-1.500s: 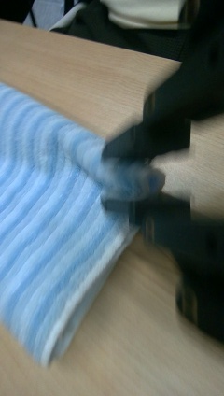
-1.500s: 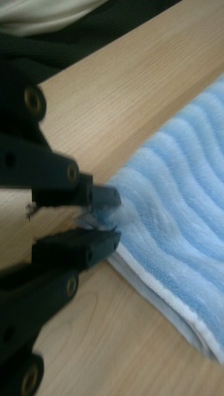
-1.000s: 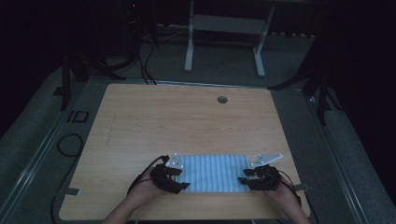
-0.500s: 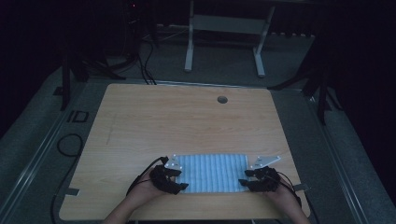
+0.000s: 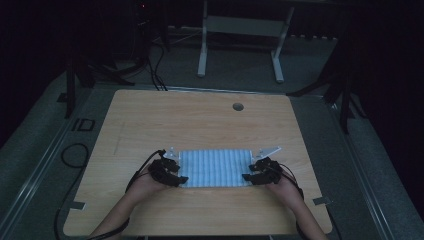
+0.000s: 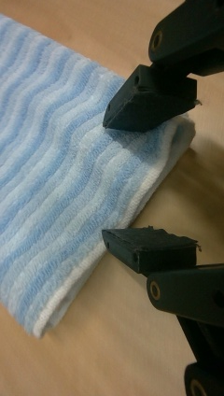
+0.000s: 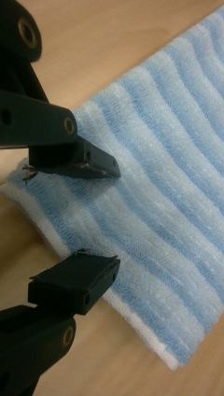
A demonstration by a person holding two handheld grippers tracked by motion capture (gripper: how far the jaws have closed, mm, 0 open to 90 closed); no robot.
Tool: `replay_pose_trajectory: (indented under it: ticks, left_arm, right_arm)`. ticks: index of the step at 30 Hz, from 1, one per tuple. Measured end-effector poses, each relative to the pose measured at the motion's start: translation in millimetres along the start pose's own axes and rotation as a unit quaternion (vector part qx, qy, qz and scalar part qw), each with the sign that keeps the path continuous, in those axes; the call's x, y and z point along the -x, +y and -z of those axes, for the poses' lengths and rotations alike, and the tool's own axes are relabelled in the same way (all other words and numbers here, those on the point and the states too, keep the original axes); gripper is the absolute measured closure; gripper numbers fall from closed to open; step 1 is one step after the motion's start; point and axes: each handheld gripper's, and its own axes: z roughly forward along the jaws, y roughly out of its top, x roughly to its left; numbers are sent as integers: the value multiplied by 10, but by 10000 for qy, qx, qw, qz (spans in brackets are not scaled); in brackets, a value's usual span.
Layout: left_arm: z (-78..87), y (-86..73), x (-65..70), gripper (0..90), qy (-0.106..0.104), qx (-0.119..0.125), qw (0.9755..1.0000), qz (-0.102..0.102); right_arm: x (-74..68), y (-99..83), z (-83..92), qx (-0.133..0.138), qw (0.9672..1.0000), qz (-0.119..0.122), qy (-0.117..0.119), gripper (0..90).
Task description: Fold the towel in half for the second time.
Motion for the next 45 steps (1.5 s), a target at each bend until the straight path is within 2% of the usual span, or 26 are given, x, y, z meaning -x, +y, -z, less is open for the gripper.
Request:
replay_pose_trajectory:
  ticks: [3, 4, 5, 9, 14, 19, 24, 27, 37, 45]
  left_arm:
    - [14, 3, -52, 403, 44, 13, 10000, 33]
    - [25, 17, -116, 403, 102, -12, 9999, 32]
    - [26, 26, -148, 402, 136, -37, 9999, 61]
    - [24, 68, -275, 402, 289, -94, 9995, 81]
    - [22, 121, -416, 401, 408, -179, 9989, 134]
    - [21, 158, -496, 401, 519, -218, 9983, 145]
    - [21, 161, -573, 396, 480, -241, 9984, 157]
    - [20, 162, -637, 394, 423, -221, 9985, 265]
    - [25, 190, -741, 394, 557, -165, 9978, 306]
    - [57, 215, -744, 394, 623, -85, 9975, 328]
  right_arm:
    - [34, 83, -60, -2, 10000, -12, -2, 488]
    - [42, 112, -77, -16, 10000, -6, -5, 489]
    - [55, 193, -130, -56, 10000, -18, -25, 488]
    - [68, 322, -217, -101, 9999, 33, -56, 487]
    - [85, 442, -304, -111, 9999, -16, -68, 487]
    - [137, 524, -371, -52, 10000, -23, -46, 486]
    - [196, 611, -426, -82, 10000, 20, -11, 484]
    - [216, 656, -463, -60, 10000, 22, -11, 482]
    - [304, 778, -554, -6, 9999, -101, -15, 480]
    - [300, 784, -550, 15, 9999, -114, -19, 475]
